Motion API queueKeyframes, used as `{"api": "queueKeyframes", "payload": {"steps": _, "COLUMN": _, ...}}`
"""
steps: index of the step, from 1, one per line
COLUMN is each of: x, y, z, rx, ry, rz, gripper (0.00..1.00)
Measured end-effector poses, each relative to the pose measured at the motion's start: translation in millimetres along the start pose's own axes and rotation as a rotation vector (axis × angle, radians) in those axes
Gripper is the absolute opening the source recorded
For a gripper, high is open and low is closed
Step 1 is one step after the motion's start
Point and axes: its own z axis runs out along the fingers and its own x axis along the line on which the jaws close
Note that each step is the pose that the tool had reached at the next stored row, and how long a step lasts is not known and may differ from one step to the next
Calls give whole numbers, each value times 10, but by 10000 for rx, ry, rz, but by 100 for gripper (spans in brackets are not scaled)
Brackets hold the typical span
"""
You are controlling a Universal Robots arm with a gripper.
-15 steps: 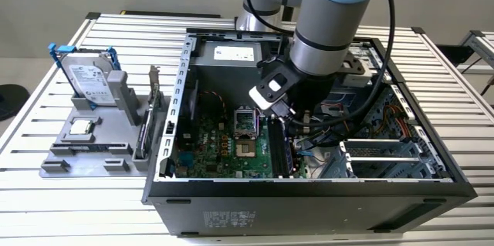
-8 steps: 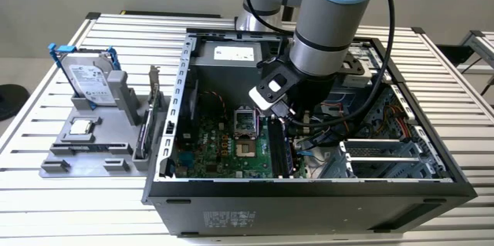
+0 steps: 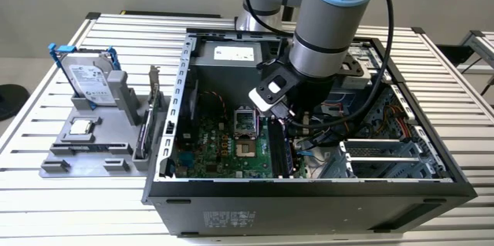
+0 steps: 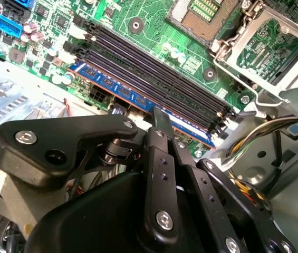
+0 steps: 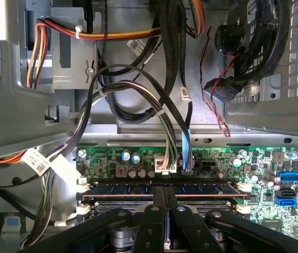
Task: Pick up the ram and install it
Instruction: 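Press down the ram until it locks into place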
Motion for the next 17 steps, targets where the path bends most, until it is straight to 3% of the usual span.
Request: {"api": "queueKeyframes", "payload": {"steps": 17, "x": 2, "y": 0, "z": 52, "rx": 0, "ry": 0, "rz": 0, "gripper": 0}}
